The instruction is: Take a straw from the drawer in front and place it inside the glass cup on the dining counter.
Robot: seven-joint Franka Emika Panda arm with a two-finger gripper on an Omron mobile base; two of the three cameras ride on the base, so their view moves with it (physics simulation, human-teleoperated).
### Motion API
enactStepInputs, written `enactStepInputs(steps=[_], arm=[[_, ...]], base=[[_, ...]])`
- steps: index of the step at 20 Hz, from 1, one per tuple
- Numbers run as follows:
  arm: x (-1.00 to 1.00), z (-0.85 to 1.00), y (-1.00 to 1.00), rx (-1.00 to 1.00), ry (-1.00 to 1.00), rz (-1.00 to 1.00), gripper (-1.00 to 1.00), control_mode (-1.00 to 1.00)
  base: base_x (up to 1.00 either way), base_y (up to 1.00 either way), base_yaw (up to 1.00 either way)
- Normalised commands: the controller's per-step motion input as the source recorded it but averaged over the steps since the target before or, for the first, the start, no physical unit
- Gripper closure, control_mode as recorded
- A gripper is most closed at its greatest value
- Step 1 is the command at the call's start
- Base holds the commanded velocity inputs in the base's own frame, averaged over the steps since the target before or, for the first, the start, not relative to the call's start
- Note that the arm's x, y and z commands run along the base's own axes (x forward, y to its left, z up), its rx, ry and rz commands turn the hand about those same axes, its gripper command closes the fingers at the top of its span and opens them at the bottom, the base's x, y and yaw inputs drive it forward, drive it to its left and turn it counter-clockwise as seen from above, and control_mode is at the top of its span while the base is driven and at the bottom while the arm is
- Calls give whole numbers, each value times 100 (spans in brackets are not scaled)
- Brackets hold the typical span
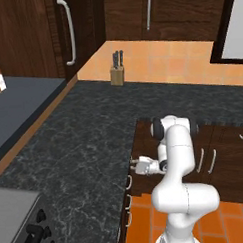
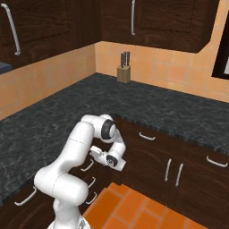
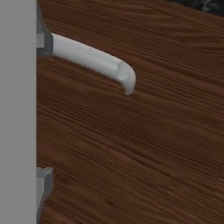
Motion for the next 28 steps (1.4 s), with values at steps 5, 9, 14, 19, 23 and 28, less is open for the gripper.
enactStepInputs(steps=[5,9,14,19,23,28], arm=[[0,32,9,0,0,0,-100,-100],[0,10,30,0,0,0,-100,-100],[-7,23,28,0,-1,0,-100,-100],[-35,52,12,0,-5,0,-100,-100],[-19,36,21,0,-1,0,-100,-100],[-4,7,32,-3,1,-3,-100,-100]], base=[[0,0,0],[0,0,0],[0,0,0],[0,0,0],[0,0,0],[0,0,0]])
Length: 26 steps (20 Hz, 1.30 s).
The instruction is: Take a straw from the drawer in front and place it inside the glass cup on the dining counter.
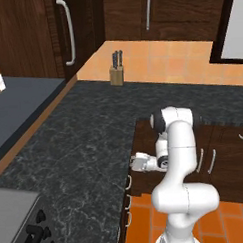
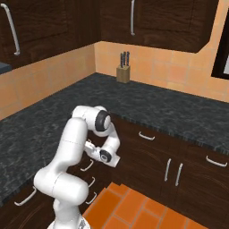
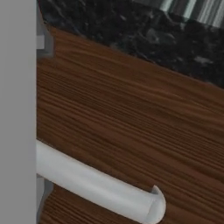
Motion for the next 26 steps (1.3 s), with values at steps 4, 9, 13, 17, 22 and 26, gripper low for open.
enactStepInputs(steps=[4,9,13,17,22,26], arm=[[6,-15,-1,-4,13,-11,-100,-100],[20,-9,2,-1,14,-9,-100,-100],[30,0,26,0,10,-3,100,-100],[10,0,1,0,1,0,100,-100],[-9,0,-36,0,0,0,100,-100],[-29,0,-89,0,0,0,100,-100]], base=[[0,0,0],[0,0,0],[0,0,0],[0,0,0],[0,0,0],[0,0,0]])
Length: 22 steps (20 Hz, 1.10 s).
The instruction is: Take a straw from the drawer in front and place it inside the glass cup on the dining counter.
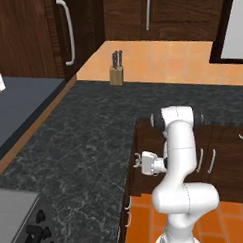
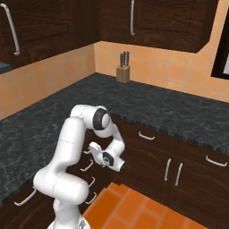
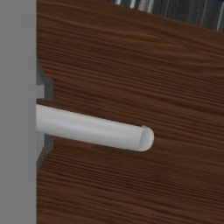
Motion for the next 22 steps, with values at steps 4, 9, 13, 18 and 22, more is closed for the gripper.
enactStepInputs(steps=[4,9,13,18,22], arm=[[-32,1,-100,0,0,0,100,-100],[-24,8,-100,0,0,0,100,-100],[-19,9,-100,0,0,0,100,-100],[-11,2,-92,-1,4,0,-100,-100],[-3,0,-53,-13,8,-1,-100,-100]], base=[[0,0,0],[0,0,0],[0,0,0],[0,0,0],[0,0,0]])
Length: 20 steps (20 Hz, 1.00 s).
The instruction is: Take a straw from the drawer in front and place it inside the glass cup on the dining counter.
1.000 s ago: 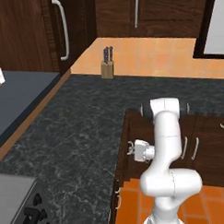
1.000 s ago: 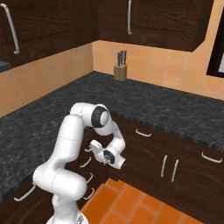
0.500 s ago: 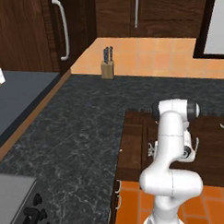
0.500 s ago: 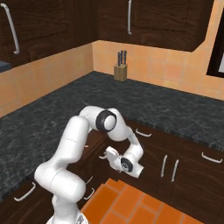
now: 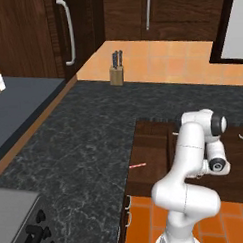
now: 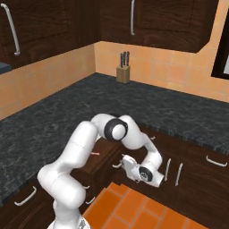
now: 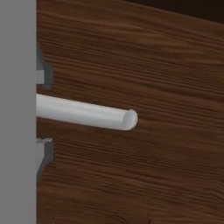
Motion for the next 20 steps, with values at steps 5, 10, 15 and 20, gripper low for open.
enactStepInputs(steps=[5,10,15,20], arm=[[-19,3,-56,-23,7,-5,-100,-100],[-58,88,-5,-20,-5,-2,-100,-100],[-43,100,21,-17,-10,0,-100,-100],[-21,100,33,-22,-2,-1,-100,-100]], base=[[0,0,0],[0,0,0],[0,0,0],[0,0,0]])
